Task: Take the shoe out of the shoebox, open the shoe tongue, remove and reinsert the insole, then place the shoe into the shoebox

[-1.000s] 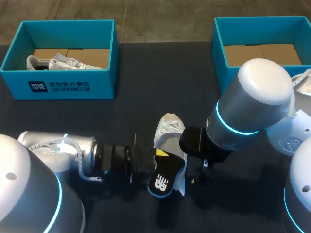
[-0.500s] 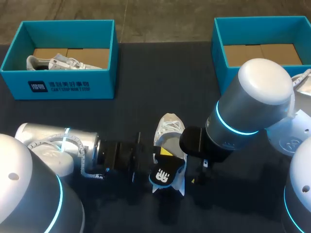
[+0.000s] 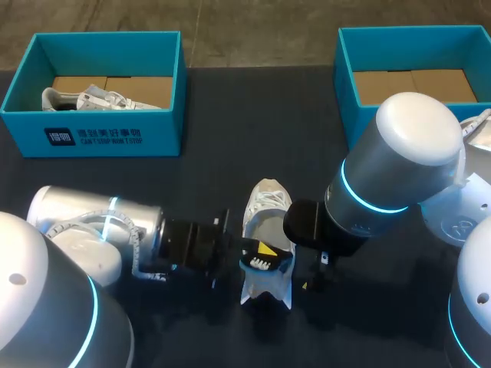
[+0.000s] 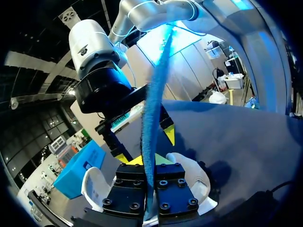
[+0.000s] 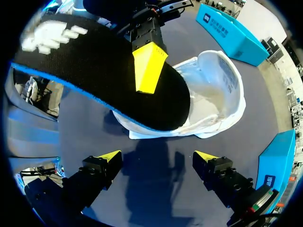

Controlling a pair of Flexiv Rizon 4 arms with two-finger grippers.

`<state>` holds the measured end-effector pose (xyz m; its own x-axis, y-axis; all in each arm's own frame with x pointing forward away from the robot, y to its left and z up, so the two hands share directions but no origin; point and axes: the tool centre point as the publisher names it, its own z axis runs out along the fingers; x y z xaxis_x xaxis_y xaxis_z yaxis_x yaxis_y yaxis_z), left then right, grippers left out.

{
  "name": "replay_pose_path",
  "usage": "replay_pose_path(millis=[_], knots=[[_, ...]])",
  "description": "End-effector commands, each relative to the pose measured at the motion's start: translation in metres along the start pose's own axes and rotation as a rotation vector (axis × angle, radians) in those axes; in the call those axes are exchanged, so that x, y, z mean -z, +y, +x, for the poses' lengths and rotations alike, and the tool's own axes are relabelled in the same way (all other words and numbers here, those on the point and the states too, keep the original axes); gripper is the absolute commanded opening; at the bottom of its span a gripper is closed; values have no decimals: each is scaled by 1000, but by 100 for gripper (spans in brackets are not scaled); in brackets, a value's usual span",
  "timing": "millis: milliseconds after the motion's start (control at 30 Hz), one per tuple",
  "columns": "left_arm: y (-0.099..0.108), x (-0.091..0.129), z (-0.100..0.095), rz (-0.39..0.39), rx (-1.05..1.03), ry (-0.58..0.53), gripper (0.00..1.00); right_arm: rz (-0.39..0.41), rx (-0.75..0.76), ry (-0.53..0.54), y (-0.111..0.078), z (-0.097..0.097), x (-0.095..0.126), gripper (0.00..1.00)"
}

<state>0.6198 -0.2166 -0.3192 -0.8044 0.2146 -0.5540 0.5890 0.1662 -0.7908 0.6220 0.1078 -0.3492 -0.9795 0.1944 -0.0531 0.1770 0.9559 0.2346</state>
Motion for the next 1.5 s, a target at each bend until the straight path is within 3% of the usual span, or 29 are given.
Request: replay_pose_path(millis=[33, 633, 1500], knots=[[0, -2, -2, -5, -1, 7, 0, -4, 2, 0, -2, 1, 0, 100], [8, 1, 0, 91, -90, -18, 0, -4, 2, 0, -2, 1, 0, 100], [39, -7, -3, 56, -142, -44, 0, -4, 2, 0, -2, 1, 0, 100]])
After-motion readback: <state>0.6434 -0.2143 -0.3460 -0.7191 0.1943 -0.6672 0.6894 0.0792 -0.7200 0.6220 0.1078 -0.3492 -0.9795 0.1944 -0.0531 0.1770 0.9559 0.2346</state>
